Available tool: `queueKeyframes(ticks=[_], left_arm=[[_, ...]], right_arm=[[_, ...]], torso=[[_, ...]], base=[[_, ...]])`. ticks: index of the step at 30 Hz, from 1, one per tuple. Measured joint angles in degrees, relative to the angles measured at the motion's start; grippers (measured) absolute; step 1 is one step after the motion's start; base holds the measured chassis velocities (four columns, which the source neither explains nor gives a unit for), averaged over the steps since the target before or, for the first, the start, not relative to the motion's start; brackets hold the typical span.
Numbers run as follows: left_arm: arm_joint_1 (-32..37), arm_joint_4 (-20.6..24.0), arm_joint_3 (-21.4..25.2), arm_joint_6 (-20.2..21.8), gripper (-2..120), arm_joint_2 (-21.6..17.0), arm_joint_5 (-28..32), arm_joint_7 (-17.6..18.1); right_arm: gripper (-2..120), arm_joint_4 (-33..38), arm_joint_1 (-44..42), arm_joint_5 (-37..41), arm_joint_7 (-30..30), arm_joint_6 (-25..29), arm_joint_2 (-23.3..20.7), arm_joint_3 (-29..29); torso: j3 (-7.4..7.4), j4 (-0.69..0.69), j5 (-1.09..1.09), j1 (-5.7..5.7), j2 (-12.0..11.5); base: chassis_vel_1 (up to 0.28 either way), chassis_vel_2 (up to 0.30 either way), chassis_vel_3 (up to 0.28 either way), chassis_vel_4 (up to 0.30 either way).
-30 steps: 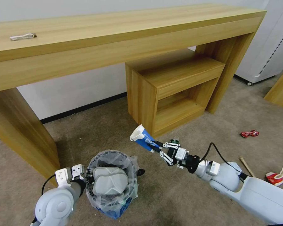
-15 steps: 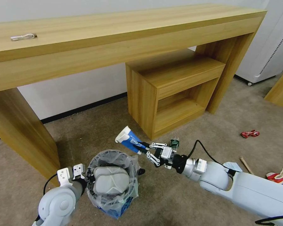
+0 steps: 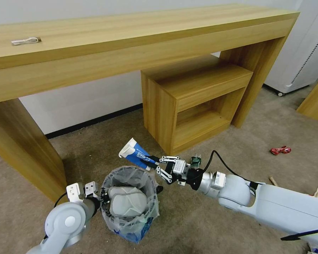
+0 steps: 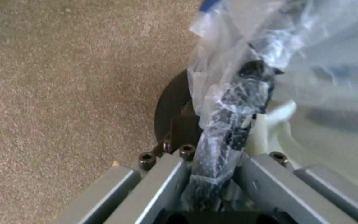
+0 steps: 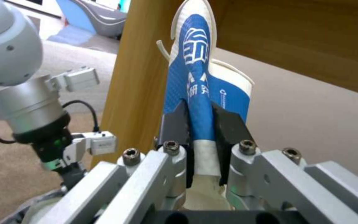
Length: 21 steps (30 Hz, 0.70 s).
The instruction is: Pick up the trash bin and place the garbage on the floor into it.
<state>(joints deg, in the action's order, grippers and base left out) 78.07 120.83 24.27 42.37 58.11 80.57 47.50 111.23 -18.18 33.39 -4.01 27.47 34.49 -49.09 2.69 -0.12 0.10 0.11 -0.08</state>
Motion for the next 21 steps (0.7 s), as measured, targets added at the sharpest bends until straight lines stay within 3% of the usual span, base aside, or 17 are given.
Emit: queueKeyframes(ticks=[10, 21], left_arm=[[-4.16, 0.80, -0.87, -0.07, 0, -3.60, 10.32, 6.07], [-5.66, 1.36, 0.00, -0.15, 0, -4.67, 13.42, 7.78]], right_arm=[[8, 1.64, 6.83, 4.17, -0.05, 0.60, 0.89, -7.18], [9, 3.72, 9.00, 7.26, 0.79, -0.15, 2.36, -10.13]], torso=[[0.00, 0.01, 0.02, 0.00, 0.00], [-0.01, 0.01, 0.02, 0.00, 0.00]], base=[[0.000, 0.000, 0.000, 0.000], [0.000, 0.000, 0.000, 0.000]])
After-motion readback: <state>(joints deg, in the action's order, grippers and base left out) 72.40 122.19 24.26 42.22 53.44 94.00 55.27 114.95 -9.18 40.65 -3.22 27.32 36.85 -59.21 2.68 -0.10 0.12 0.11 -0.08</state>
